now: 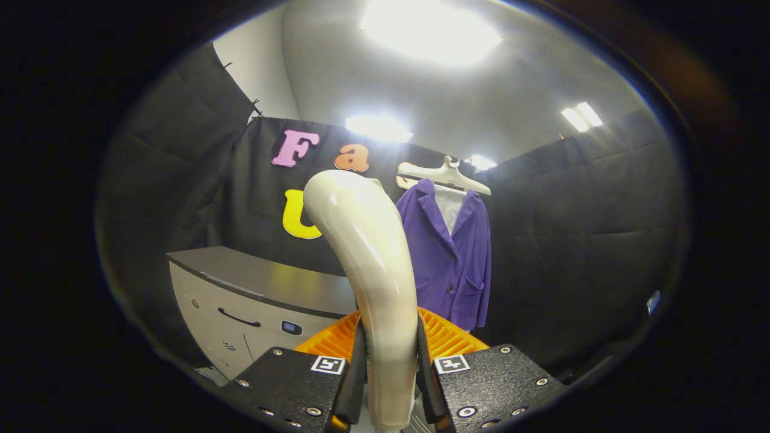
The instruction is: Iron the clothes twice with a garment steamer, once on the left side and once on the right side.
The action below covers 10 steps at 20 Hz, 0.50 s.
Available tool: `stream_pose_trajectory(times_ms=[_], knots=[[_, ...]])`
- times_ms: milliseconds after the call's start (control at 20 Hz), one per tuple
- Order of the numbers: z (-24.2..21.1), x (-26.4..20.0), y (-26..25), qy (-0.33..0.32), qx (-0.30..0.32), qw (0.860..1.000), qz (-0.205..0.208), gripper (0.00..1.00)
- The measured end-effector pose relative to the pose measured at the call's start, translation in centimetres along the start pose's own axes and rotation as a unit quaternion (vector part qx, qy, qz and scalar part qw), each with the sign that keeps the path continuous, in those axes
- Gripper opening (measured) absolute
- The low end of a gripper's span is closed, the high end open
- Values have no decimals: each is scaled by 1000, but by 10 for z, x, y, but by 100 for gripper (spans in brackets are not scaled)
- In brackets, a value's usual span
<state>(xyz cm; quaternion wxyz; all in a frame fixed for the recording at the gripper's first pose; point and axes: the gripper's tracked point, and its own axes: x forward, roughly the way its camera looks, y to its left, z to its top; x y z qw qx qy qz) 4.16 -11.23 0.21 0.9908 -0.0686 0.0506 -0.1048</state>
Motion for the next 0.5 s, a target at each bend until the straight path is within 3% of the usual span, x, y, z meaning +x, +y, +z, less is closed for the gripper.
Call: stream_pose_trajectory(times_ms=[500], knots=[[-9,-1,10,-3,-3,1000,-4,40]])
